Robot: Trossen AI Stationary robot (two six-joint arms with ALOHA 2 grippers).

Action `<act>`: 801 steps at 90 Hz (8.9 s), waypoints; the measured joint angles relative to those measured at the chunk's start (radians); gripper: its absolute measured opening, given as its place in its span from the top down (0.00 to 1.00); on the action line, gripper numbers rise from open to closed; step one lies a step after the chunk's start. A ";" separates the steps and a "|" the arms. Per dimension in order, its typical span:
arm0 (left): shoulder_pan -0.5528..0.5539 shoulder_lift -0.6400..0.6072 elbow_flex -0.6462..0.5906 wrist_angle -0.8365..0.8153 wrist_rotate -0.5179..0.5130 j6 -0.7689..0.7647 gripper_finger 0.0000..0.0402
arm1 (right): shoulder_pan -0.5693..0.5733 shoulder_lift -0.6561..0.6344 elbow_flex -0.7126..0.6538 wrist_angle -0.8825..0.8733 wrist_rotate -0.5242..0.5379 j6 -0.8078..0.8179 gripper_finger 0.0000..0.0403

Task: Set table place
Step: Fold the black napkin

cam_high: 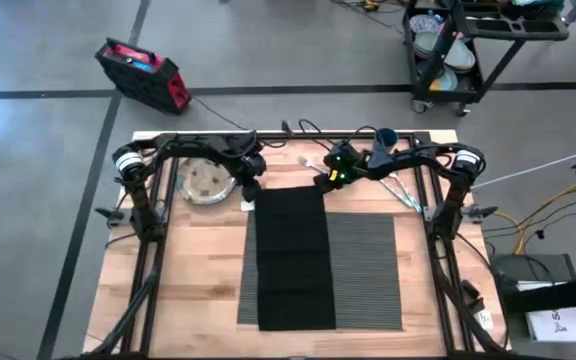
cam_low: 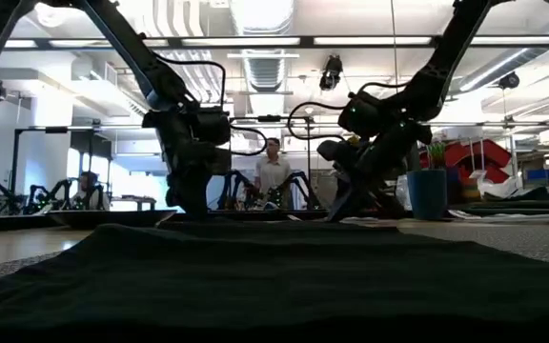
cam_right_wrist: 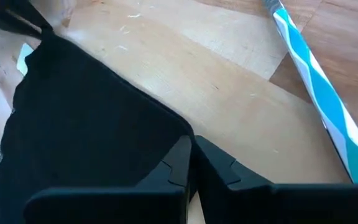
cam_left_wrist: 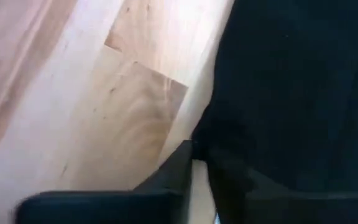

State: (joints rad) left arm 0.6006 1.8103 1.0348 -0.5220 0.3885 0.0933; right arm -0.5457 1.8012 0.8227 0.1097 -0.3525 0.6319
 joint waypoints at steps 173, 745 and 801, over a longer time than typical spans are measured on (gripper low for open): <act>-0.025 -0.072 0.013 0.056 -0.090 -0.076 0.78 | 0.006 -0.148 -0.006 -0.124 -0.013 -0.074 1.00; -0.101 -0.223 -0.075 0.139 -0.387 -0.127 0.73 | 0.026 -0.164 0.009 -0.074 0.065 -0.114 0.72; -0.102 -0.224 -0.068 0.219 -0.483 -0.076 0.39 | 0.068 -0.185 0.009 -0.073 -0.015 -0.053 0.50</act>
State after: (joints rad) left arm 0.4988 1.5860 0.9665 -0.3032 -0.0940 0.0177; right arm -0.4773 1.6161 0.8314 0.0362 -0.3679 0.5785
